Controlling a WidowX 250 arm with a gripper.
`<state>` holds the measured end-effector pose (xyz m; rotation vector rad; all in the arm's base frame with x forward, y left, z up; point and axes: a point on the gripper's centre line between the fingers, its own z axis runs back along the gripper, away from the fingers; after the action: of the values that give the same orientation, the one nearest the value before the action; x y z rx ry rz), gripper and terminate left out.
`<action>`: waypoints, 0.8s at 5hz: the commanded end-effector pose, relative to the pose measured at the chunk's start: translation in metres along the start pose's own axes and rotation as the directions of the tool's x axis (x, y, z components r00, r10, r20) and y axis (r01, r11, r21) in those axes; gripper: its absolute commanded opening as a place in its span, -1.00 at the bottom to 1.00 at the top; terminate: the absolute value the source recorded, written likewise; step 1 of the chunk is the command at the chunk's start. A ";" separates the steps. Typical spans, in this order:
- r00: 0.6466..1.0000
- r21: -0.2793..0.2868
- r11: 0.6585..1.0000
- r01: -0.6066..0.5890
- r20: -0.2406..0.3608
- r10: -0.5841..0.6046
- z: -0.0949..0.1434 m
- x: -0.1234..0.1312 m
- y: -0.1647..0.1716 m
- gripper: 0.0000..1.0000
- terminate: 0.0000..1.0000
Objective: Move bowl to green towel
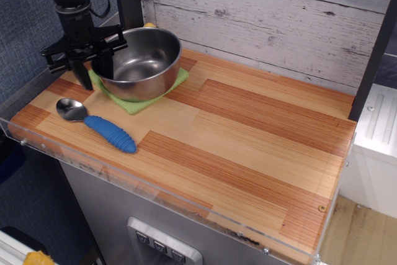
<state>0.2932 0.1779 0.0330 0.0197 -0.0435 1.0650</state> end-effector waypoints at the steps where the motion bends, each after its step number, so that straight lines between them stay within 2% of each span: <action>1: 0.999 -0.011 1.000 0.020 0.031 -0.020 0.022 -0.004 0.012 1.00 -1.00; 3: 0.996 -0.079 0.994 0.074 0.059 -0.069 0.046 -0.005 -0.003 1.00 -1.00; 4: 0.995 -0.111 0.991 0.081 0.061 -0.074 0.076 -0.008 -0.011 1.00 -1.00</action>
<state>0.3110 0.1552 0.0843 -0.0540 -0.0866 0.9851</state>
